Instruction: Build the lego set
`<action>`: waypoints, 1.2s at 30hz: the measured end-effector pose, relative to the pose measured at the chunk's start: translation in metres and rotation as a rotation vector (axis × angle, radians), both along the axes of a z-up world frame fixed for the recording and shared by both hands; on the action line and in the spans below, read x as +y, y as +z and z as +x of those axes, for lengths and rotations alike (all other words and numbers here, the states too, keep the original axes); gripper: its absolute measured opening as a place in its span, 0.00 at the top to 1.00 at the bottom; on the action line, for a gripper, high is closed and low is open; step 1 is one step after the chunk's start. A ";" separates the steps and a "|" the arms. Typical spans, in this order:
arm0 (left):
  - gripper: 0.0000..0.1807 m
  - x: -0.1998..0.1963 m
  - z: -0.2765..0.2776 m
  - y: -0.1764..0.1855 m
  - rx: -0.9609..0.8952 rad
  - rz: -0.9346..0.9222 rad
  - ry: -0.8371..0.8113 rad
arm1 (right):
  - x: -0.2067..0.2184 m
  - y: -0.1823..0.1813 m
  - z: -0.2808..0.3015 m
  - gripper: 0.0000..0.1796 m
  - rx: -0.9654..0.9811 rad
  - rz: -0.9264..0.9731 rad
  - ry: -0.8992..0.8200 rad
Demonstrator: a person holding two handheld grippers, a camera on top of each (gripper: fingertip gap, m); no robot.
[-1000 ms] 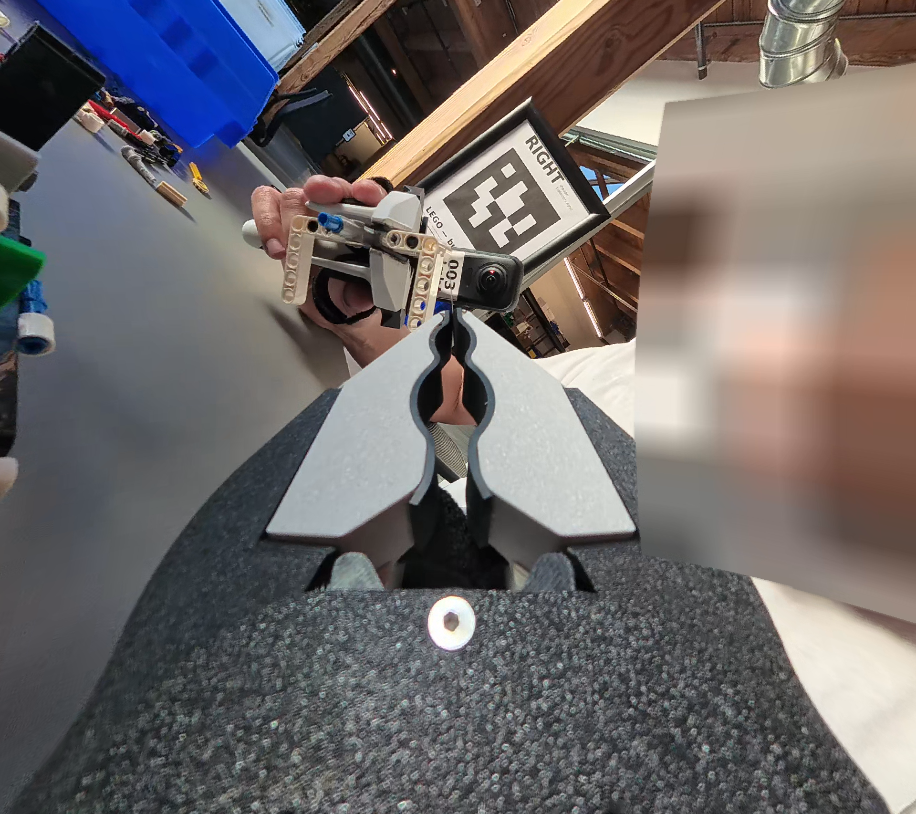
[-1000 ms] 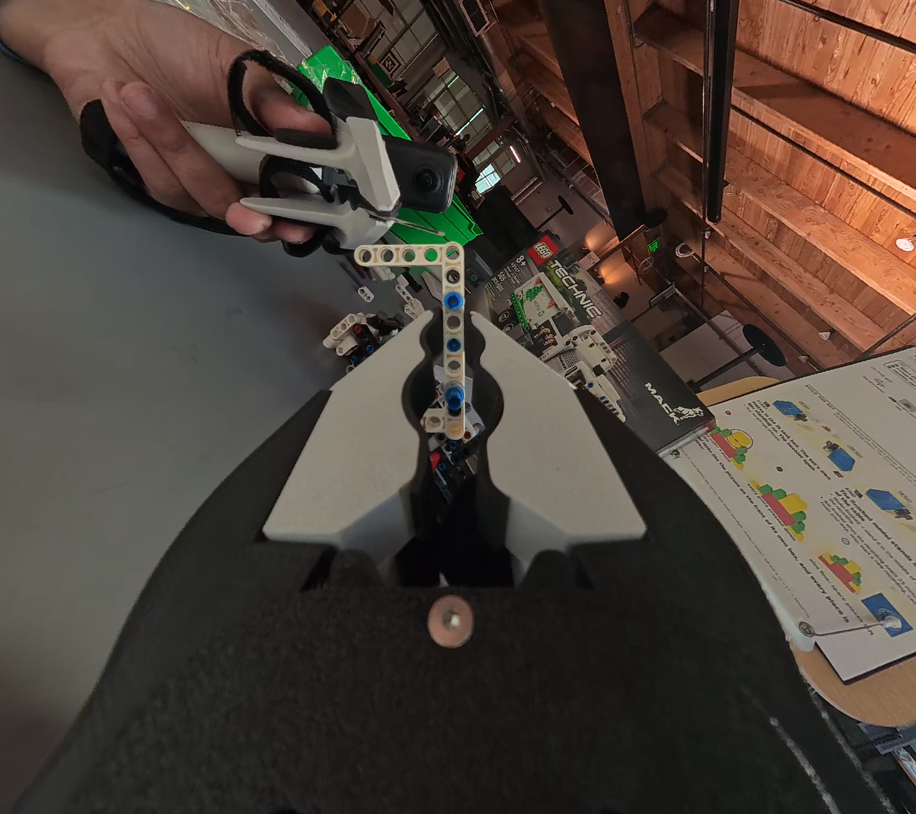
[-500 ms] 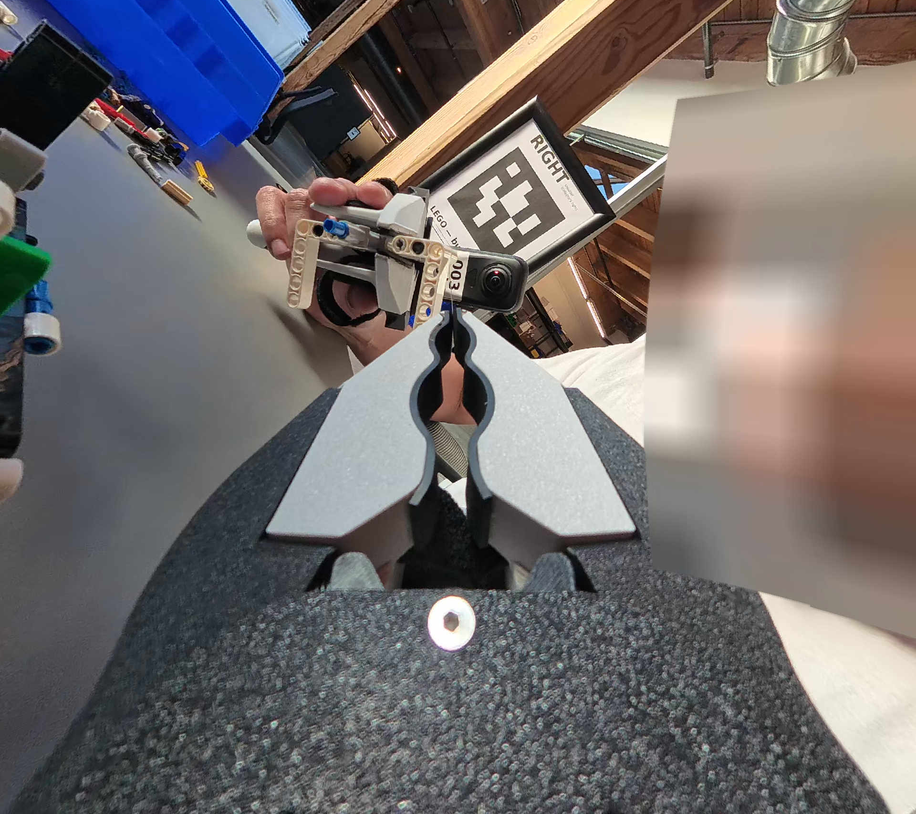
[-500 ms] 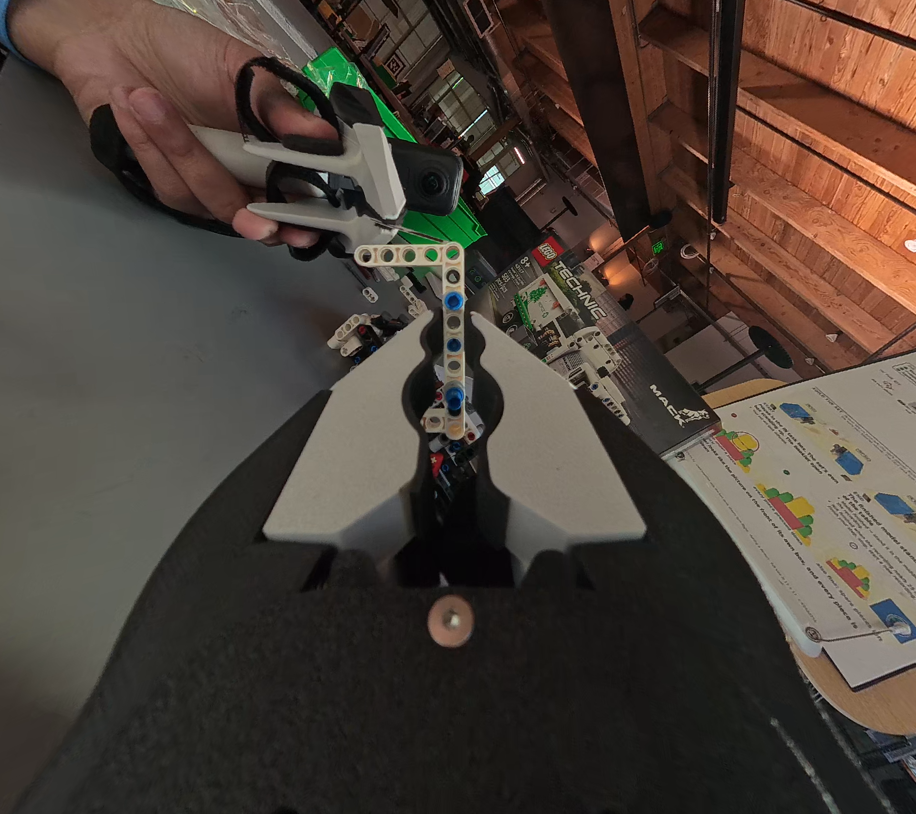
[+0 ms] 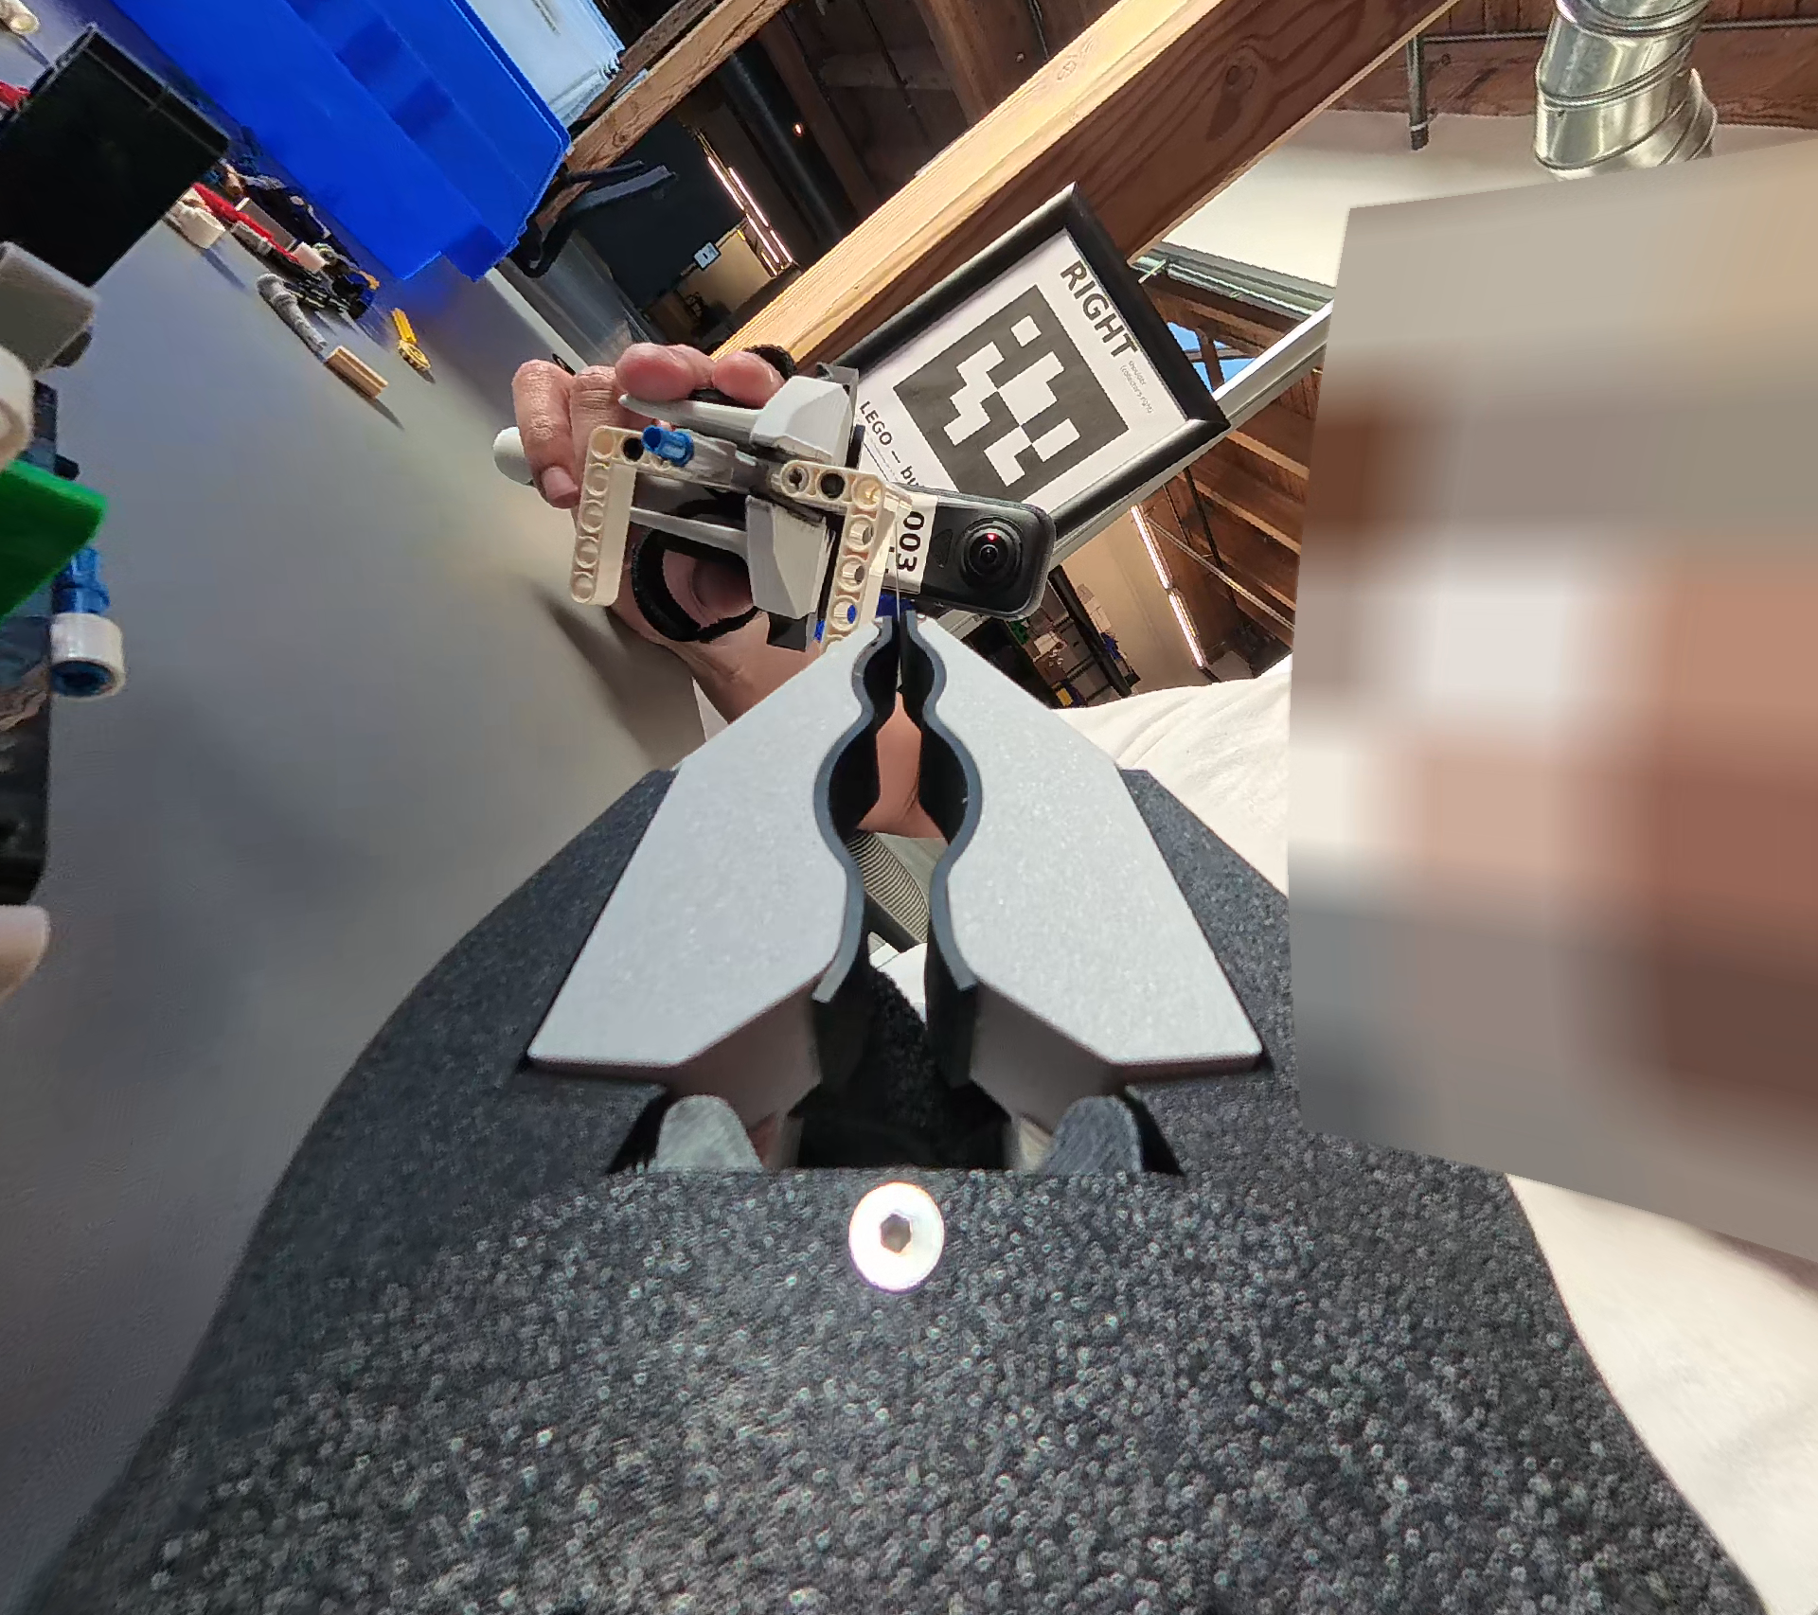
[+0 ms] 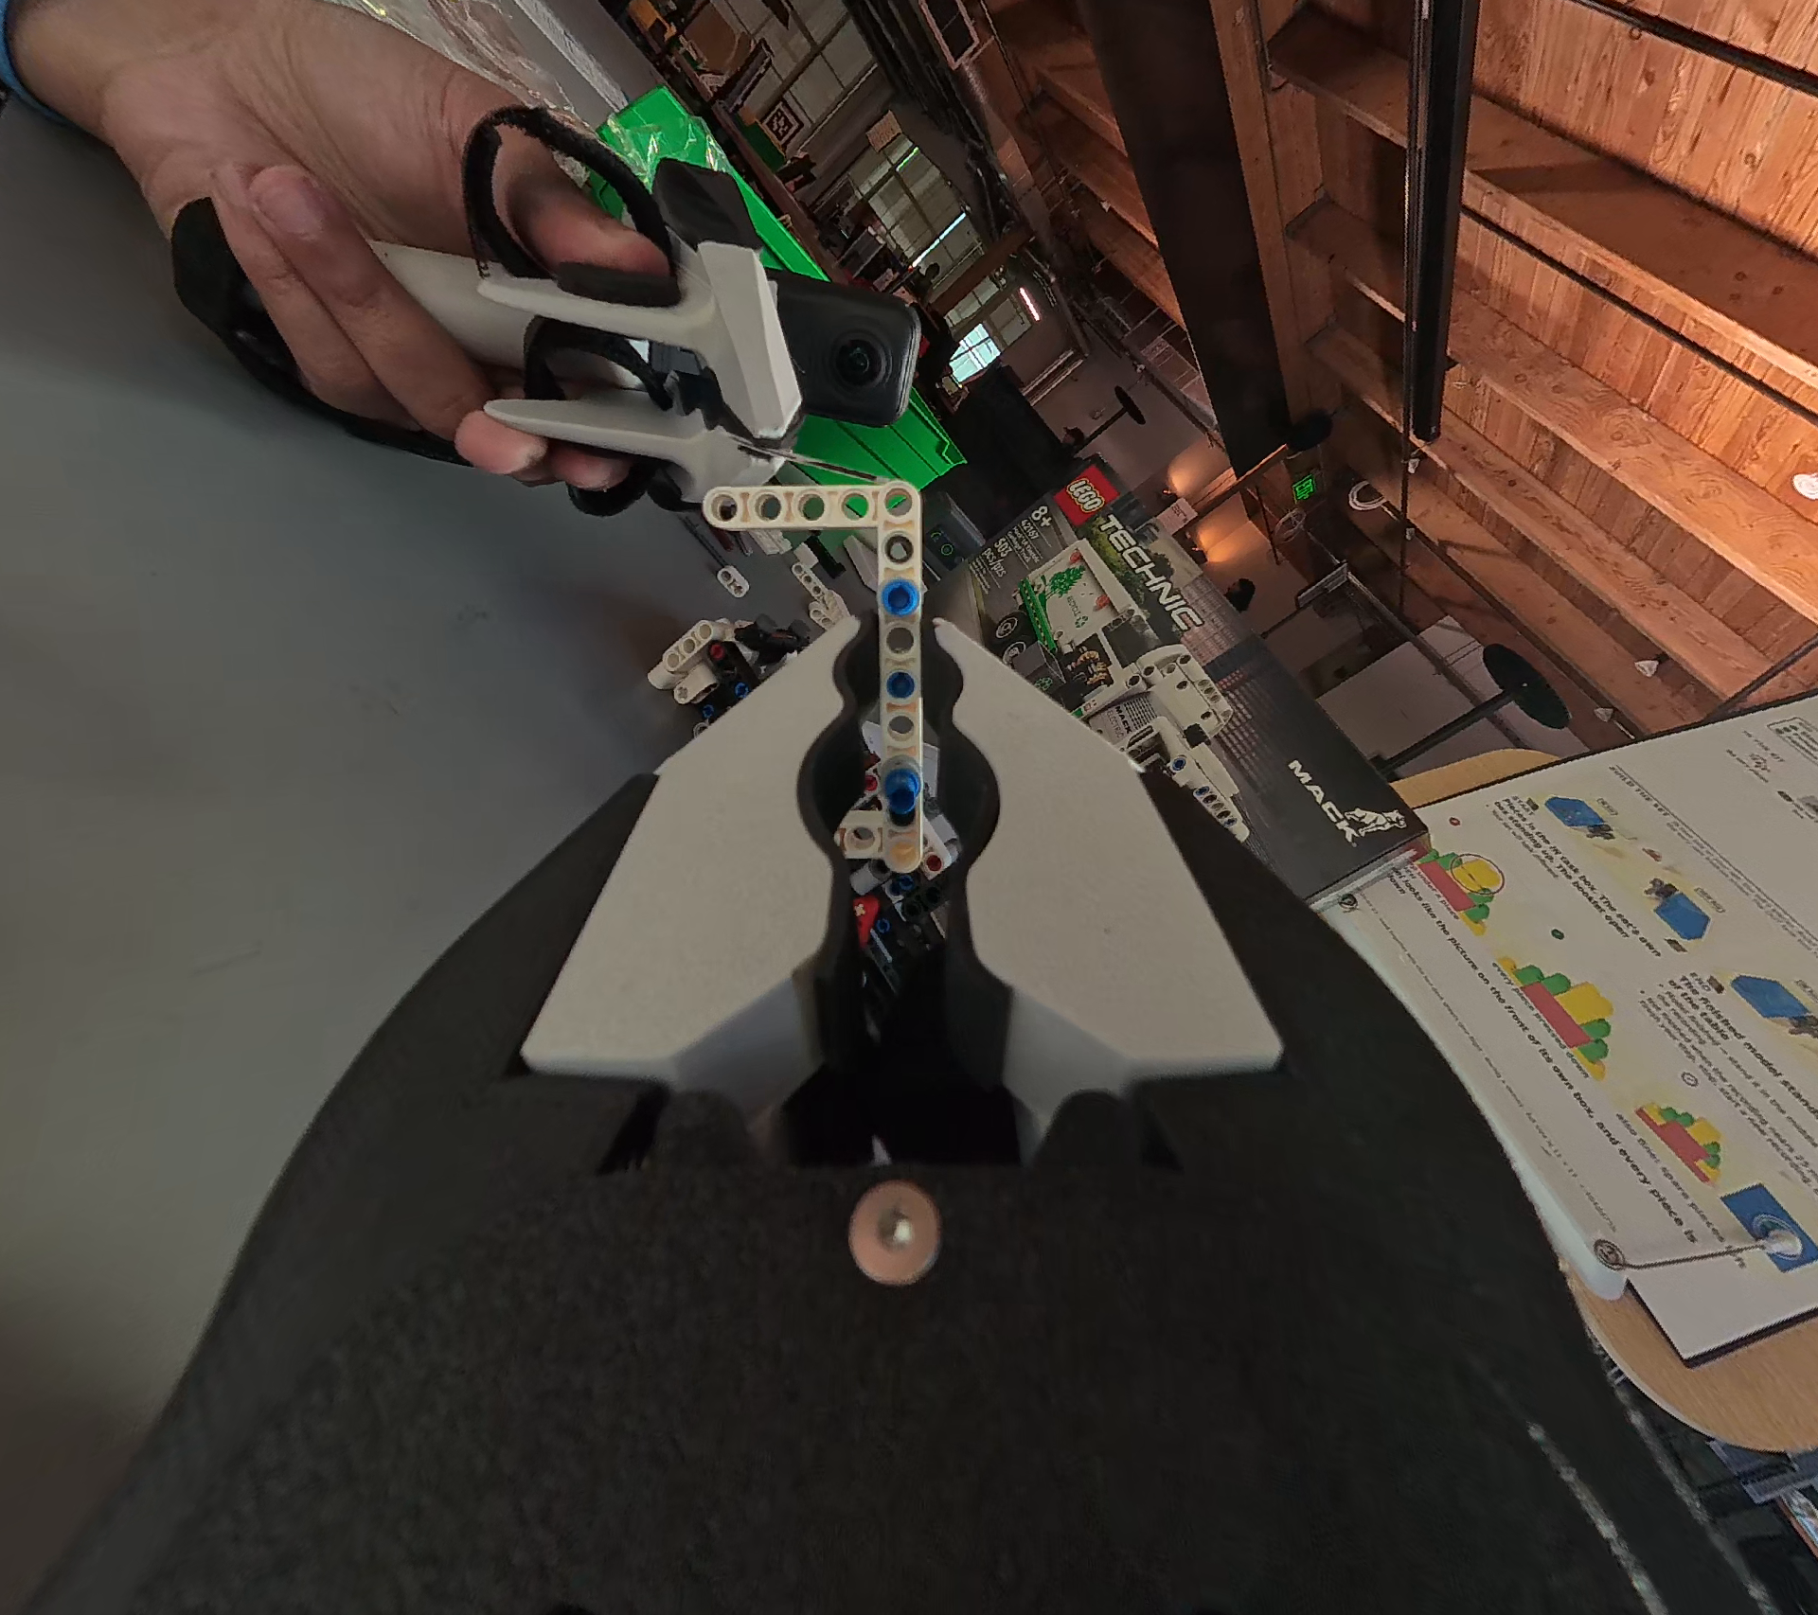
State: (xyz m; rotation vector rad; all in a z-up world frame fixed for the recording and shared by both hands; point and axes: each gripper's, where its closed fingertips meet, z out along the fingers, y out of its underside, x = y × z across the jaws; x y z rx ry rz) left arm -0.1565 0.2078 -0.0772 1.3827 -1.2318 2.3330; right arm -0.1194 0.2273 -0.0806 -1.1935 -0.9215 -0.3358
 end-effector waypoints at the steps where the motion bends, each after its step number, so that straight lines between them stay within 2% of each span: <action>1: 1.00 0.000 0.000 0.000 0.001 0.001 -0.002 | 0.000 0.000 0.000 0.97 0.000 0.000 0.001; 36: 1.00 0.000 0.002 -0.001 0.017 -0.004 0.001 | 0.000 0.002 0.001 0.97 -0.011 0.023 -0.017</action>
